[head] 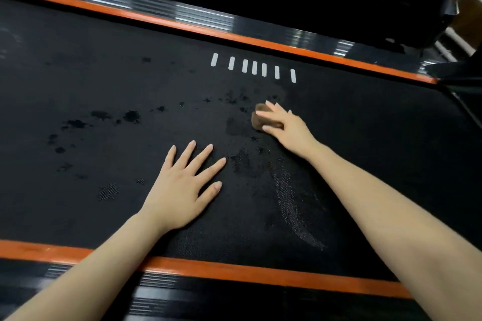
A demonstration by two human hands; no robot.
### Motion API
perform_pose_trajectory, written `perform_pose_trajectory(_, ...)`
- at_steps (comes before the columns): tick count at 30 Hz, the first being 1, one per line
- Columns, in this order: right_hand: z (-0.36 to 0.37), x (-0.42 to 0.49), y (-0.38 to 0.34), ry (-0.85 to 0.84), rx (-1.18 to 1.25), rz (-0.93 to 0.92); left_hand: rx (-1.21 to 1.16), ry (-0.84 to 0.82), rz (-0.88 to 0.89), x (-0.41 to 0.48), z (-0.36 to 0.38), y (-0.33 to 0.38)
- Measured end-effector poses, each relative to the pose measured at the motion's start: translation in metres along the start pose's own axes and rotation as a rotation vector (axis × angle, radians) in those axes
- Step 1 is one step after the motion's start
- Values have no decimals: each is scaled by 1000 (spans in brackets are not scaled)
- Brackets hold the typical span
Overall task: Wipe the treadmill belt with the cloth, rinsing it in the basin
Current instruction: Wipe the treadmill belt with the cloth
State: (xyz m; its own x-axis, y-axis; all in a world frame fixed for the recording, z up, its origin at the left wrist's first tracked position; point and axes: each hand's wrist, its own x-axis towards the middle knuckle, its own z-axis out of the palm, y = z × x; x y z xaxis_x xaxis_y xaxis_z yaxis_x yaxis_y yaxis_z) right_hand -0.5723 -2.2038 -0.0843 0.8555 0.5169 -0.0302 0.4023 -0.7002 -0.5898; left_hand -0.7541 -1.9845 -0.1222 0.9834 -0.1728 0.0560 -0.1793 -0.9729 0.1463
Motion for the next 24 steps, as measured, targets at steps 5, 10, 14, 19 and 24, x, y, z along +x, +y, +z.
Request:
perform_pose_trajectory(5, 4, 55, -7, 73, -50, 50, 2, 22, 14, -1, 1, -1)
perform_pose_trajectory(10, 11, 81, -17, 126, -97, 53, -56, 38, -5, 3, -6, 0)
perform_pose_trajectory(14, 19, 47, -18, 157, -67, 1, -99, 144, -32, 24, -25, -23)
perform_pose_trajectory(19, 44, -72, -36, 51, 6, -177, -22, 68, -113, 74, -33, -54)
perform_pose_trajectory(24, 33, -76, -26, -58, -9, -230, 98, -28, -15, 115, -21, -64)
